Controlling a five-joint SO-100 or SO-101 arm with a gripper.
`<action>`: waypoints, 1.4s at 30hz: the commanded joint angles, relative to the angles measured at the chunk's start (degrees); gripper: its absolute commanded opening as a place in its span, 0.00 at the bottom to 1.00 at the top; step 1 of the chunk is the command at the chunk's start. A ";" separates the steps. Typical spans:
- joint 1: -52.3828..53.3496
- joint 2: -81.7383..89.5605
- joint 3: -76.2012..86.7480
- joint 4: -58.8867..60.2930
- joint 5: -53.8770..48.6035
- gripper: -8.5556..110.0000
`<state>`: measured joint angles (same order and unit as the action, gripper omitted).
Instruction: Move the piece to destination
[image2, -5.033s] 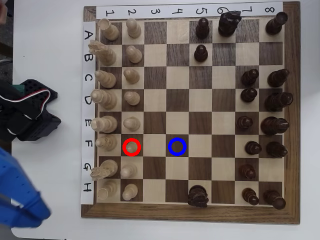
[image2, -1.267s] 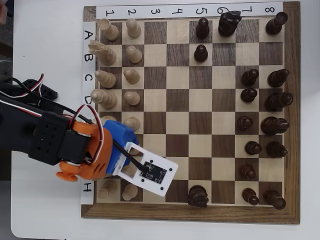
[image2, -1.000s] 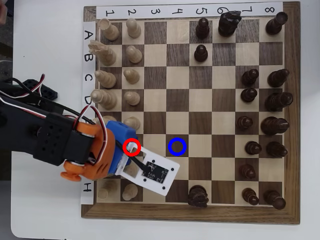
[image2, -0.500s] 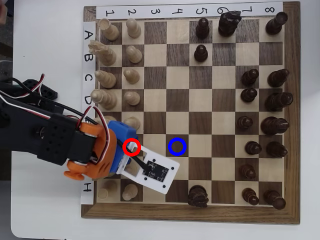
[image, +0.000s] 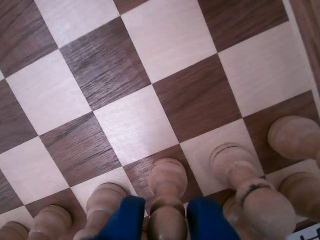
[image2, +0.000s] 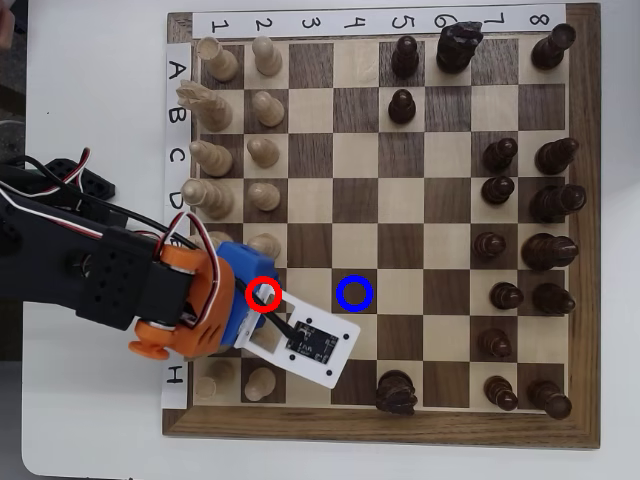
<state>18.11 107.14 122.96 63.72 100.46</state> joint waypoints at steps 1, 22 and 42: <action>0.79 0.26 -0.18 -2.64 4.92 0.15; 2.81 1.32 1.14 -5.89 5.01 0.07; 2.46 8.26 -5.89 5.36 3.60 0.07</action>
<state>19.07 107.40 124.19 63.63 100.46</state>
